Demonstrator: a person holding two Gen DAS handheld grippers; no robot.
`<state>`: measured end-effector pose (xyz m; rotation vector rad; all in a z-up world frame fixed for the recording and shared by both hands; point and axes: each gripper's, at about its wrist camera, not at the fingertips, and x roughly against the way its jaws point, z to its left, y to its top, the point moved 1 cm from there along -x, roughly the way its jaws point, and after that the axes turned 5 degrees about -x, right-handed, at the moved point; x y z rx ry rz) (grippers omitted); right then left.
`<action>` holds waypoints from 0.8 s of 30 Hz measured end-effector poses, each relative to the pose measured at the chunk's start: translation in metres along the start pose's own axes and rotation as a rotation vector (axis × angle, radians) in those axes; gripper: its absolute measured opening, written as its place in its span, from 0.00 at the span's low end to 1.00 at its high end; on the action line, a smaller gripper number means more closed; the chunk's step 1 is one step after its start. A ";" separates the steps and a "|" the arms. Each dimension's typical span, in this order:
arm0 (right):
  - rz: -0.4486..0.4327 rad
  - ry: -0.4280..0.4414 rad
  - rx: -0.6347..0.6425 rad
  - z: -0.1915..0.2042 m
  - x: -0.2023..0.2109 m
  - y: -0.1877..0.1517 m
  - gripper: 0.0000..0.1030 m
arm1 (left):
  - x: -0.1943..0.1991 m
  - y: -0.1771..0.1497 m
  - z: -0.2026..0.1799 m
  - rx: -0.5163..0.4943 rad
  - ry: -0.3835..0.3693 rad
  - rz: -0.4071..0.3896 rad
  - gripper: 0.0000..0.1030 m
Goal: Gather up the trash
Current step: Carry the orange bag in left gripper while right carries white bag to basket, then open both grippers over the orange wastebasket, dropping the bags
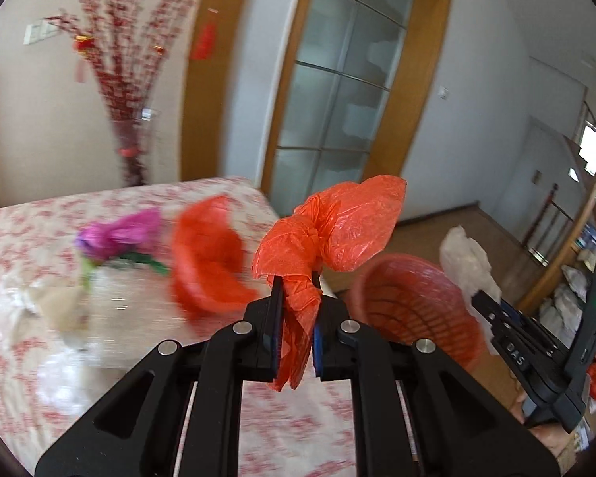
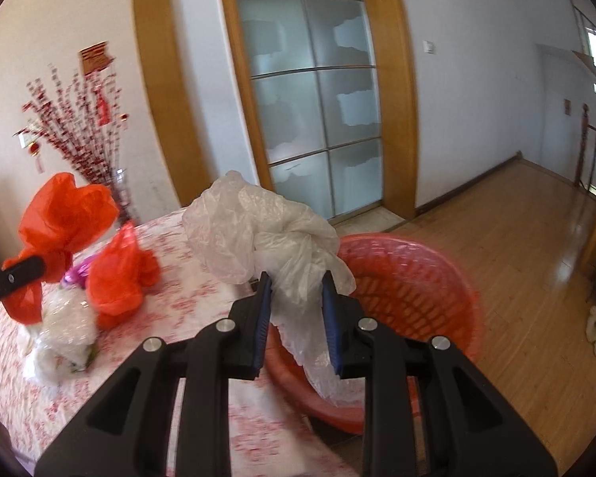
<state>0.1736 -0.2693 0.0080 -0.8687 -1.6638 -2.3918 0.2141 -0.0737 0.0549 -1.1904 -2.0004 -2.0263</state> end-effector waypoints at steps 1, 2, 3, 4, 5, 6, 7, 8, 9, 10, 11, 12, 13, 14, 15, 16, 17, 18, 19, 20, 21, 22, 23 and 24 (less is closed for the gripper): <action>-0.001 -0.008 -0.007 -0.005 0.000 0.000 0.24 | -0.005 0.000 -0.006 -0.005 -0.012 0.006 0.11; 0.000 -0.019 -0.017 -0.012 -0.002 0.001 0.24 | -0.013 0.000 -0.015 -0.010 -0.029 0.014 0.11; 0.001 -0.028 -0.025 -0.019 -0.004 0.002 0.24 | -0.020 0.000 -0.024 -0.015 -0.046 0.022 0.11; 0.003 -0.039 -0.033 -0.025 -0.006 0.002 0.24 | -0.025 0.000 -0.029 -0.017 -0.057 0.028 0.11; 0.006 -0.050 -0.040 -0.032 -0.008 0.003 0.24 | -0.033 0.000 -0.037 -0.020 -0.074 0.038 0.11; 0.008 -0.055 -0.046 -0.037 -0.010 0.003 0.24 | -0.039 0.000 -0.039 -0.022 -0.083 0.046 0.11; 0.012 -0.060 -0.053 -0.041 -0.011 0.002 0.24 | -0.047 -0.001 -0.046 -0.024 -0.098 0.056 0.11; 0.016 -0.067 -0.061 -0.046 -0.014 0.002 0.24 | -0.053 -0.001 -0.050 -0.026 -0.110 0.064 0.11; 0.019 -0.073 -0.068 -0.052 -0.017 0.002 0.24 | -0.057 -0.002 -0.057 -0.028 -0.122 0.072 0.11; 0.020 -0.077 -0.074 -0.055 -0.019 0.004 0.24 | -0.065 -0.003 -0.065 -0.032 -0.136 0.085 0.11; 0.022 -0.082 -0.083 -0.061 -0.022 0.005 0.24 | -0.072 -0.005 -0.072 -0.038 -0.148 0.097 0.11; 0.024 -0.086 -0.091 -0.066 -0.024 0.005 0.24 | -0.075 -0.006 -0.077 -0.042 -0.154 0.105 0.11; 0.027 -0.090 -0.100 -0.070 -0.028 0.005 0.24 | -0.082 -0.008 -0.083 -0.048 -0.164 0.118 0.11; 0.030 -0.092 -0.107 -0.073 -0.030 0.006 0.24 | -0.089 -0.010 -0.089 -0.056 -0.174 0.129 0.11; 0.033 -0.094 -0.114 -0.074 -0.034 0.007 0.24 | -0.093 -0.010 -0.094 -0.061 -0.176 0.133 0.11; 0.035 -0.097 -0.119 -0.077 -0.037 0.007 0.24 | -0.097 -0.012 -0.100 -0.069 -0.182 0.142 0.11; 0.038 -0.101 -0.125 -0.081 -0.040 0.007 0.24 | -0.101 -0.013 -0.104 -0.071 -0.190 0.150 0.11; 0.039 -0.103 -0.130 -0.085 -0.042 0.007 0.24 | -0.105 -0.014 -0.106 -0.074 -0.197 0.158 0.11; 0.042 -0.105 -0.136 -0.088 -0.046 0.007 0.24 | -0.109 -0.015 -0.110 -0.079 -0.202 0.167 0.11; 0.044 -0.106 -0.140 -0.091 -0.048 0.007 0.24 | -0.112 -0.016 -0.113 -0.082 -0.207 0.174 0.11; 0.046 -0.105 -0.145 -0.093 -0.051 0.008 0.24 | -0.117 -0.016 -0.116 -0.084 -0.213 0.181 0.11; 0.048 -0.105 -0.149 -0.095 -0.053 0.008 0.24 | -0.121 -0.017 -0.120 -0.087 -0.218 0.190 0.11; 0.050 -0.105 -0.155 -0.098 -0.056 0.007 0.24 | -0.125 -0.018 -0.123 -0.089 -0.223 0.197 0.11; 0.054 -0.104 -0.159 -0.100 -0.059 0.008 0.24 | -0.129 -0.018 -0.127 -0.092 -0.226 0.202 0.11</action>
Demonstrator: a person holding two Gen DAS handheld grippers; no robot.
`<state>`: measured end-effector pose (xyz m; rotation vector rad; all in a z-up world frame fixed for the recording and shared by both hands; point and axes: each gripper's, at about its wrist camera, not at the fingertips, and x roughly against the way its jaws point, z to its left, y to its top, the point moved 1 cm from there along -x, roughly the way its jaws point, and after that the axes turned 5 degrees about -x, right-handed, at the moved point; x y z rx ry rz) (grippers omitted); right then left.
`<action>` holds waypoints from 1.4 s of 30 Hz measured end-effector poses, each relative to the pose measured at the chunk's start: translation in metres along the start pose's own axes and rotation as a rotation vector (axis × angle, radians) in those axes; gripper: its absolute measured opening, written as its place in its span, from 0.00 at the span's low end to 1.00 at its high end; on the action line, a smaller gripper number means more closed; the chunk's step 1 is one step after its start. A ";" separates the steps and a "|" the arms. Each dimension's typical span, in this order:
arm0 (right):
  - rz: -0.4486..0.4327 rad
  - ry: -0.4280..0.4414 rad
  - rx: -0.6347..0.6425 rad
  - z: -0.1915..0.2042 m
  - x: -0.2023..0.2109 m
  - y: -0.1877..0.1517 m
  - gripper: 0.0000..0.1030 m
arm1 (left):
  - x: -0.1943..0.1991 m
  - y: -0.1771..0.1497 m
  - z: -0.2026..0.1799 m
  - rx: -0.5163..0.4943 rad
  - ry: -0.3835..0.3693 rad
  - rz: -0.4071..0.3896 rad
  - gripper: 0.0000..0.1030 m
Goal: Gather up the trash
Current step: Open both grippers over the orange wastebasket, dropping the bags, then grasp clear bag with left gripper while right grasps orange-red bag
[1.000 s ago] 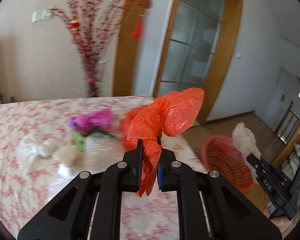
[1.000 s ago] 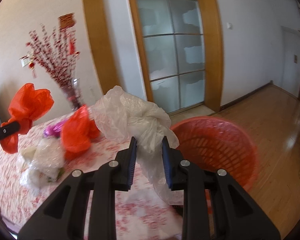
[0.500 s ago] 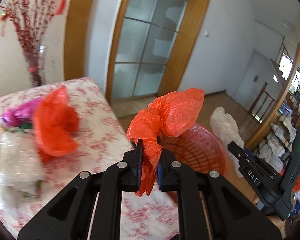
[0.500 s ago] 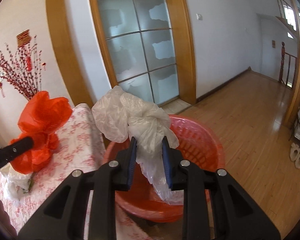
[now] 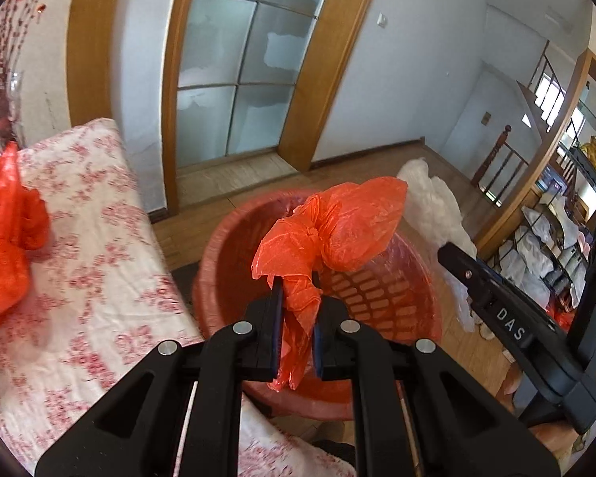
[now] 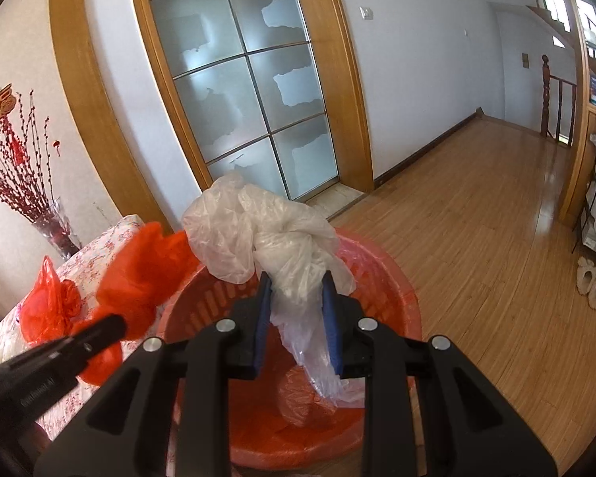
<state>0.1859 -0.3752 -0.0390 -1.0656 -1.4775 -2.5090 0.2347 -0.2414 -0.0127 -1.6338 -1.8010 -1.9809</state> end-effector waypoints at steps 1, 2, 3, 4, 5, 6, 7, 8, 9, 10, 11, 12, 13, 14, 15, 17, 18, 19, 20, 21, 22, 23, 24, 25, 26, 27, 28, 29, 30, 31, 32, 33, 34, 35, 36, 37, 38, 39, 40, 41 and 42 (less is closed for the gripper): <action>0.002 0.001 -0.002 -0.001 -0.002 0.000 0.24 | -0.005 0.000 -0.002 -0.001 -0.004 0.009 0.11; 0.007 0.003 -0.005 -0.002 -0.006 0.000 0.24 | -0.009 0.000 -0.003 0.000 -0.008 0.017 0.11; 0.009 0.005 -0.007 -0.003 -0.008 0.001 0.24 | -0.012 0.000 -0.005 0.000 -0.012 0.024 0.11; 0.011 0.007 -0.009 -0.003 -0.010 0.001 0.24 | -0.017 -0.001 -0.007 0.000 -0.016 0.035 0.11; 0.015 0.011 -0.010 -0.005 -0.012 -0.001 0.24 | -0.019 0.000 -0.007 0.000 -0.017 0.039 0.11; 0.018 0.015 -0.013 -0.007 -0.014 0.000 0.24 | -0.023 -0.001 -0.009 -0.001 -0.020 0.046 0.11; 0.020 0.019 -0.016 -0.008 -0.016 0.000 0.25 | -0.026 0.000 -0.009 -0.001 -0.022 0.051 0.11; 0.023 0.024 -0.021 -0.009 -0.018 0.000 0.27 | -0.029 -0.001 -0.010 -0.002 -0.024 0.060 0.11; 0.025 0.027 -0.026 -0.010 -0.019 0.000 0.28 | -0.031 -0.001 -0.010 -0.002 -0.027 0.065 0.11; 0.026 0.031 -0.035 -0.012 -0.021 0.000 0.29 | -0.033 -0.003 -0.010 0.002 -0.029 0.076 0.11; 0.026 0.033 -0.042 -0.015 -0.022 0.002 0.30 | -0.035 -0.003 -0.009 0.005 -0.030 0.084 0.13; 0.028 0.032 -0.048 -0.017 -0.024 0.003 0.33 | -0.037 -0.005 -0.009 0.009 -0.029 0.091 0.17; 0.029 0.031 -0.052 -0.018 -0.025 0.003 0.34 | -0.038 -0.005 -0.007 0.013 -0.025 0.097 0.19; 0.028 0.028 -0.058 -0.021 -0.025 0.003 0.38 | -0.039 -0.007 -0.005 0.018 -0.023 0.102 0.23; 0.028 0.025 -0.060 -0.022 -0.025 0.003 0.41 | -0.039 -0.008 -0.003 0.023 -0.020 0.106 0.28; 0.026 0.020 -0.063 -0.025 -0.025 0.001 0.44 | -0.038 -0.009 0.000 0.034 -0.016 0.107 0.38; 0.025 0.017 -0.062 -0.026 -0.025 0.002 0.45 | -0.038 -0.010 0.002 0.037 -0.013 0.107 0.40; 0.024 0.013 -0.060 -0.027 -0.025 0.001 0.46 | -0.036 -0.011 0.005 0.039 -0.007 0.107 0.41; 0.024 0.008 -0.055 -0.027 -0.024 0.000 0.47 | -0.035 -0.012 0.007 0.041 -0.001 0.108 0.42; 0.022 0.004 -0.049 -0.027 -0.023 -0.001 0.49 | -0.033 -0.013 0.008 0.043 0.005 0.107 0.44; 0.021 -0.002 -0.042 -0.025 -0.023 -0.001 0.51 | -0.031 -0.014 0.011 0.047 0.015 0.106 0.46; 0.016 -0.009 -0.033 -0.024 -0.022 -0.002 0.53 | -0.028 -0.014 0.013 0.050 0.023 0.104 0.48; 0.013 -0.014 -0.027 -0.024 -0.021 -0.003 0.54 | -0.026 -0.015 0.016 0.052 0.033 0.102 0.51; 0.011 -0.017 -0.020 -0.024 -0.019 -0.004 0.54 | -0.022 -0.017 0.019 0.055 0.044 0.098 0.51; 0.011 -0.021 -0.014 -0.022 -0.018 -0.006 0.54 | -0.020 -0.018 0.020 0.058 0.054 0.096 0.53; 0.013 -0.022 -0.011 -0.021 -0.018 -0.007 0.54 | -0.014 -0.020 0.023 0.061 0.068 0.091 0.54; 0.015 -0.021 -0.009 -0.020 -0.018 -0.008 0.54 | -0.012 -0.022 0.027 0.062 0.078 0.088 0.54; 0.018 -0.019 -0.005 -0.018 -0.017 -0.009 0.54 | -0.009 -0.023 0.027 0.064 0.090 0.084 0.56; 0.020 -0.018 -0.002 -0.017 -0.016 -0.010 0.54 | -0.003 -0.026 0.031 0.069 0.106 0.079 0.58; 0.022 -0.014 0.004 -0.014 -0.014 -0.011 0.54 | -0.001 -0.027 0.036 0.071 0.116 0.077 0.59; 0.023 -0.012 0.007 -0.012 -0.013 -0.012 0.54 | 0.004 -0.029 0.040 0.077 0.128 0.072 0.60; 0.023 -0.008 0.012 -0.010 -0.011 -0.012 0.54 | 0.008 -0.031 0.042 0.081 0.134 0.068 0.60; 0.024 -0.004 0.018 -0.006 -0.009 -0.014 0.54 | 0.014 -0.034 0.046 0.088 0.146 0.062 0.60; 0.025 0.001 0.023 -0.003 -0.008 -0.015 0.54 | 0.020 -0.036 0.051 0.094 0.157 0.056 0.60; 0.026 0.006 0.030 0.000 -0.005 -0.017 0.54 | 0.027 -0.039 0.055 0.101 0.168 0.050 0.61; 0.027 0.010 0.035 0.002 -0.003 -0.018 0.54 | 0.032 -0.040 0.057 0.107 0.177 0.046 0.61; 0.029 0.016 0.044 0.007 -0.001 -0.020 0.54 | 0.038 -0.042 0.062 0.114 0.189 0.039 0.62; 0.031 0.023 0.053 0.012 0.001 -0.021 0.54 | 0.042 -0.044 0.064 0.120 0.195 0.034 0.62; 0.033 0.032 0.063 0.017 0.003 -0.023 0.54 | 0.051 -0.046 0.070 0.131 0.204 0.025 0.62; 0.035 0.037 0.070 0.022 0.004 -0.024 0.54 | 0.056 -0.047 0.072 0.137 0.213 0.018 0.62; 0.037 0.045 0.079 0.027 0.006 -0.026 0.54 | 0.065 -0.050 0.077 0.141 0.226 0.008 0.63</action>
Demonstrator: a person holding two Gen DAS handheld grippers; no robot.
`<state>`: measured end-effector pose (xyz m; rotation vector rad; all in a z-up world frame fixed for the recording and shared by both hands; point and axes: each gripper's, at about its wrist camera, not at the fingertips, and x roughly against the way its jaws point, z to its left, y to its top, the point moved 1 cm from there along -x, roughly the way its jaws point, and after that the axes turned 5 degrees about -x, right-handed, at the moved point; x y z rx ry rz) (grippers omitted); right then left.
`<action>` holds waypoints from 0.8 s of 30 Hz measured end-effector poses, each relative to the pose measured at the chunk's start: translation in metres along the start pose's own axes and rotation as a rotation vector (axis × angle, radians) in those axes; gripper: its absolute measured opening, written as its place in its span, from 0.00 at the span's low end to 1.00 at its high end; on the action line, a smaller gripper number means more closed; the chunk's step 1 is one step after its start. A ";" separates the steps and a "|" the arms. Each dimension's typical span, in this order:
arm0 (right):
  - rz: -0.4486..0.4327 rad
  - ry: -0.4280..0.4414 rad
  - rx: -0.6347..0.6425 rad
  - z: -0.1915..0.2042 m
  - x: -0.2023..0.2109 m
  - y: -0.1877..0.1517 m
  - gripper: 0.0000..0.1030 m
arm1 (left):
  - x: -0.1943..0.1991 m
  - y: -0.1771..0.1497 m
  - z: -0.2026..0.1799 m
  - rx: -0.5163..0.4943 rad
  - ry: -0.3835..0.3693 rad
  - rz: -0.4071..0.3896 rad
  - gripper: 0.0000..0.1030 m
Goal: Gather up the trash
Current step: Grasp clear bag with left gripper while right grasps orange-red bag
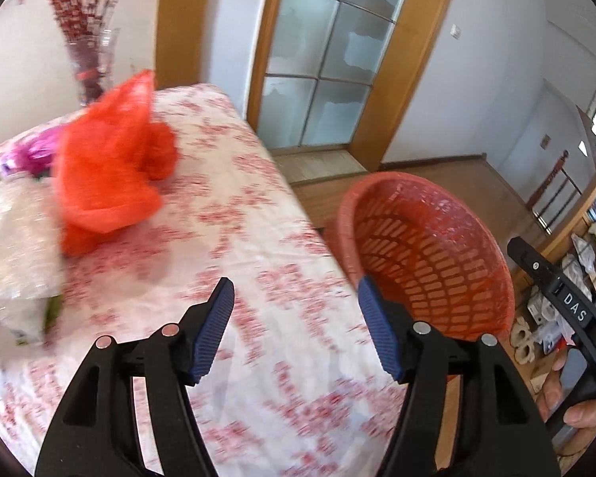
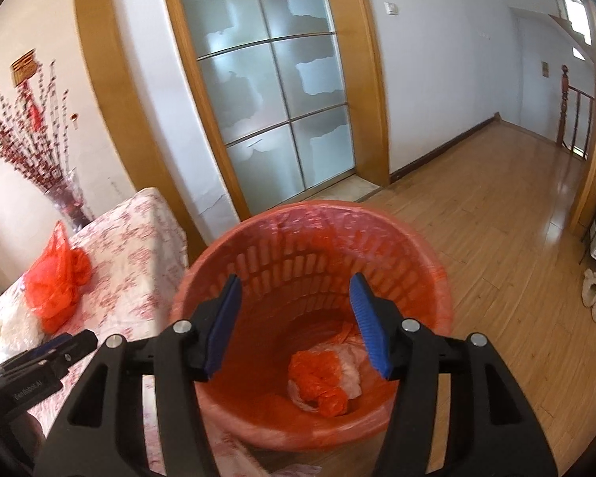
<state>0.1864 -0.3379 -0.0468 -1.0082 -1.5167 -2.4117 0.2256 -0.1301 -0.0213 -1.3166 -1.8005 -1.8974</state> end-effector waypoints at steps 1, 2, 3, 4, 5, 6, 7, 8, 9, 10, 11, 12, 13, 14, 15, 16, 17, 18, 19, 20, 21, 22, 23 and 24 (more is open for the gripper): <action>0.004 0.011 0.012 0.007 0.002 -0.002 0.54 | 0.004 -0.001 0.003 0.003 0.012 -0.008 0.63; 0.006 0.020 0.021 0.012 0.003 -0.004 0.54 | 0.009 -0.003 0.007 0.007 0.026 -0.017 0.63; 0.009 0.028 0.030 0.017 0.005 -0.006 0.54 | 0.014 -0.005 0.013 0.012 0.038 -0.025 0.64; 0.011 0.036 0.040 0.023 0.006 -0.008 0.54 | 0.021 -0.008 0.020 0.020 0.054 -0.037 0.64; 0.016 0.048 0.052 0.030 0.008 -0.011 0.54 | 0.026 -0.010 0.024 0.025 0.067 -0.043 0.64; 0.020 0.057 0.060 0.035 0.009 -0.013 0.54 | 0.031 -0.013 0.028 0.030 0.083 -0.050 0.65; 0.024 0.065 0.067 0.040 0.009 -0.015 0.54 | 0.039 -0.017 0.036 0.037 0.104 -0.059 0.65; 0.030 0.077 0.075 0.046 0.011 -0.018 0.54 | 0.044 -0.019 0.042 0.041 0.119 -0.065 0.66; 0.034 0.086 0.081 0.052 0.011 -0.020 0.54 | 0.052 -0.023 0.051 0.047 0.146 -0.075 0.68; 0.039 0.094 0.088 0.057 0.012 -0.022 0.54 | 0.057 -0.027 0.057 0.051 0.167 -0.082 0.68; 0.043 0.104 0.098 0.063 0.013 -0.025 0.54 | 0.063 -0.031 0.064 0.056 0.190 -0.090 0.69; 0.047 0.112 0.107 0.069 0.014 -0.028 0.54 | 0.069 -0.035 0.072 0.062 0.215 -0.095 0.69; 0.052 0.122 0.118 0.076 0.015 -0.031 0.54 | 0.077 -0.040 0.086 0.080 0.252 -0.102 0.69; 0.055 0.128 0.124 0.080 0.015 -0.034 0.54 | 0.082 -0.045 0.096 0.097 0.274 -0.105 0.69; 0.060 0.134 0.132 0.084 0.016 -0.036 0.54 | 0.086 -0.048 0.103 0.111 0.289 -0.107 0.69; 0.064 0.140 0.139 0.089 0.016 -0.039 0.54 | 0.093 -0.054 0.118 0.137 0.316 -0.111 0.69; 0.071 0.148 0.146 0.095 0.016 -0.042 0.54 | 0.097 -0.058 0.127 0.155 0.336 -0.114 0.69; 0.077 0.154 0.151 0.099 0.016 -0.044 0.54 | 0.100 -0.061 0.136 0.172 0.358 -0.118 0.69; 0.081 0.159 0.158 0.103 0.016 -0.046 0.54 | 0.103 -0.065 0.148 0.193 0.385 -0.120 0.69; 0.088 0.166 0.167 0.109 0.015 -0.050 0.54 | 0.104 -0.068 0.155 0.205 0.399 -0.118 0.69; 0.093 0.170 0.173 0.113 0.015 -0.051 0.54 | 0.104 -0.070 0.164 0.222 0.411 -0.115 0.69; 0.098 0.175 0.181 0.117 0.015 -0.054 0.54 | 0.104 -0.072 0.168 0.229 0.417 -0.114 0.69; 0.101 0.178 0.187 0.120 0.015 -0.055 0.54 | 0.103 -0.073 0.172 0.232 0.423 -0.110 0.69; 0.104 0.181 0.194 0.124 0.016 -0.057 0.54 | 0.100 -0.074 0.176 0.230 0.431 -0.105 0.69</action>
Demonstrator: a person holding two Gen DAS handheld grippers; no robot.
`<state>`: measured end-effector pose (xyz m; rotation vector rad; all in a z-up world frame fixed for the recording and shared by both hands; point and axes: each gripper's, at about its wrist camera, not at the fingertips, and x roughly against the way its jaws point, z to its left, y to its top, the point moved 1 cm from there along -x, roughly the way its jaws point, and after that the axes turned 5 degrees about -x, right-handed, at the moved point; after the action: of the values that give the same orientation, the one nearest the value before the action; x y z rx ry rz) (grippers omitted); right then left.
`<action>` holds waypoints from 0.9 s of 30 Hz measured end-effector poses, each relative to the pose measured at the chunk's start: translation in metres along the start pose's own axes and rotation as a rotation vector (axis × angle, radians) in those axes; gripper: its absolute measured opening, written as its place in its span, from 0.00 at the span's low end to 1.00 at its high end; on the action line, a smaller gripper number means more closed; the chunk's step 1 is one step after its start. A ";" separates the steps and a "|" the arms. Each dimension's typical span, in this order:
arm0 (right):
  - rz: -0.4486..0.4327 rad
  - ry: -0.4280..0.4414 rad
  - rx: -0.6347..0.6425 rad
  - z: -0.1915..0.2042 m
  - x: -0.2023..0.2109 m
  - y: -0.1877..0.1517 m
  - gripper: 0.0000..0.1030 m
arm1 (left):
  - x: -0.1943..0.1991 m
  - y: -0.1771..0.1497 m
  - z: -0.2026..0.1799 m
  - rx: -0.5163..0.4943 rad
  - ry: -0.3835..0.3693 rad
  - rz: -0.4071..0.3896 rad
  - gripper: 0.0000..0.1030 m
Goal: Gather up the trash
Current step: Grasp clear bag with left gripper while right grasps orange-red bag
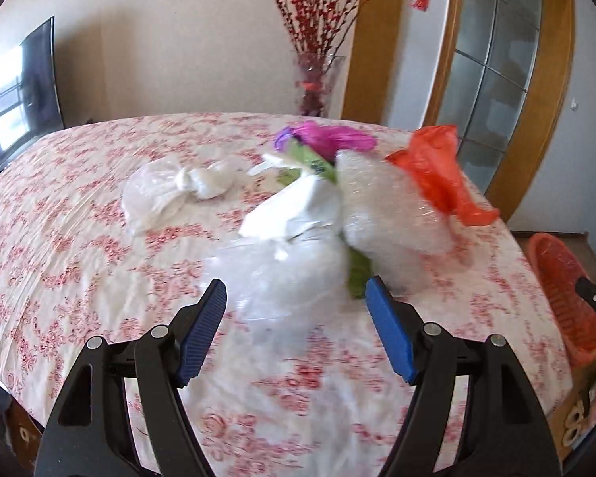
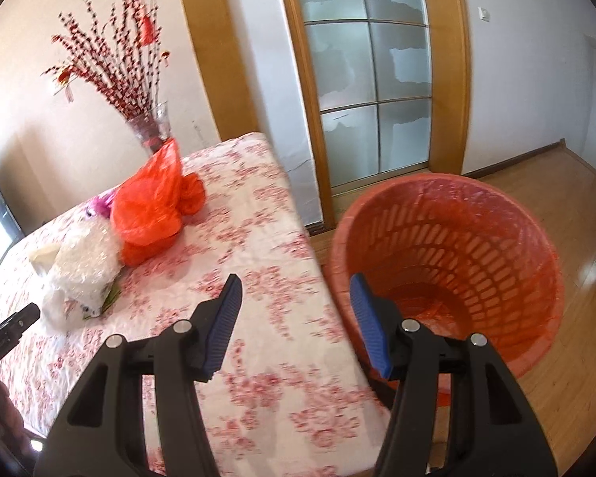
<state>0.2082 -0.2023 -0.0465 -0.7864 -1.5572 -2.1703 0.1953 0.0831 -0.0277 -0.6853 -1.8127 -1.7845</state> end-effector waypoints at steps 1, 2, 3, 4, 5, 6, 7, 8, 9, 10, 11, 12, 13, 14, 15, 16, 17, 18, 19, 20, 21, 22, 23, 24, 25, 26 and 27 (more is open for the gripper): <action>0.003 0.003 0.008 0.004 0.000 -0.001 0.54 | -0.003 -0.001 0.002 -0.003 0.006 0.004 0.69; 0.005 0.005 0.014 0.008 -0.001 -0.001 0.54 | -0.006 -0.001 0.002 -0.004 0.010 0.011 0.69; 0.006 0.006 0.018 0.010 -0.001 -0.002 0.54 | -0.009 -0.001 0.004 -0.002 0.010 0.017 0.69; 0.007 0.007 0.022 0.013 -0.001 -0.002 0.54 | -0.015 0.000 0.005 0.003 0.011 0.027 0.69; 0.008 0.008 0.027 0.015 -0.001 -0.002 0.54 | -0.017 -0.002 0.006 0.005 0.013 0.032 0.69; 0.009 0.009 0.030 0.018 -0.001 -0.002 0.54 | -0.019 -0.002 0.007 0.008 0.013 0.038 0.69; 0.010 0.010 0.032 0.019 -0.001 -0.002 0.54 | -0.024 -0.002 0.009 0.014 0.013 0.047 0.69; 0.012 0.012 0.036 0.022 -0.001 -0.002 0.54 | -0.027 -0.003 0.011 0.024 0.007 0.056 0.69; 0.013 0.013 0.039 0.024 -0.001 -0.002 0.54 | -0.026 -0.006 0.014 0.031 0.000 0.060 0.69; 0.014 0.015 0.043 0.026 -0.002 -0.002 0.54 | -0.029 -0.007 0.015 0.043 -0.016 0.065 0.67; 0.016 0.017 0.049 0.029 -0.002 -0.003 0.54 | -0.029 -0.007 0.016 0.050 -0.026 0.067 0.61; 0.017 0.019 0.054 0.031 -0.003 -0.003 0.54 | -0.029 -0.007 0.016 0.055 -0.036 0.069 0.52; 0.019 0.021 0.059 0.034 -0.003 -0.003 0.54 | -0.030 -0.007 0.018 0.062 -0.054 0.071 0.48; 0.020 0.025 0.065 0.037 -0.004 -0.003 0.54 | -0.030 -0.008 0.018 0.065 -0.062 0.070 0.43; 0.021 0.029 0.071 0.041 -0.004 -0.003 0.54 | -0.028 -0.008 0.019 0.066 -0.073 0.065 0.39; 0.022 0.032 0.077 0.044 -0.004 -0.003 0.54 | -0.026 -0.009 0.019 0.062 -0.080 0.060 0.36; 0.023 0.037 0.084 0.048 -0.005 -0.003 0.54 | -0.024 -0.009 0.019 0.058 -0.088 0.054 0.31; 0.024 0.042 0.090 0.052 -0.005 -0.003 0.54 | -0.022 -0.010 0.020 0.054 -0.092 0.049 0.29; 0.025 0.048 0.098 0.056 -0.006 -0.003 0.54 | -0.020 -0.010 0.021 0.054 -0.095 0.045 0.28; 0.025 0.055 0.104 0.061 -0.006 -0.003 0.54 | -0.019 -0.011 0.023 0.054 -0.098 0.040 0.25; 0.026 0.060 0.109 0.064 -0.007 -0.003 0.54 | -0.017 -0.011 0.025 0.055 -0.098 0.037 0.24; 0.026 0.067 0.114 0.068 -0.007 -0.003 0.54 | -0.015 -0.011 0.027 0.059 -0.098 0.032 0.23; 0.025 0.076 0.120 0.073 -0.008 -0.002 0.54 | -0.012 -0.011 0.031 0.066 -0.100 0.026 0.22; 0.024 0.086 0.125 0.078 -0.008 -0.001 0.54 | -0.010 -0.011 0.035 0.071 -0.099 0.021 0.21; 0.024 0.094 0.129 0.082 -0.009 0.000 0.54 | -0.009 -0.009 0.038 0.076 -0.097 0.016 0.21; 0.024 0.107 0.134 0.088 -0.010 0.001 0.54 | -0.006 -0.009 0.042 0.081 -0.093 0.009 0.21; 0.024 0.118 0.138 0.093 -0.011 0.003 0.54 | -0.005 -0.008 0.045 0.085 -0.091 0.005 0.21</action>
<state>0.2398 -0.1155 -0.0289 -0.6197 -1.6088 -2.0277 0.1940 0.1282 -0.0377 -0.7482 -1.9333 -1.6867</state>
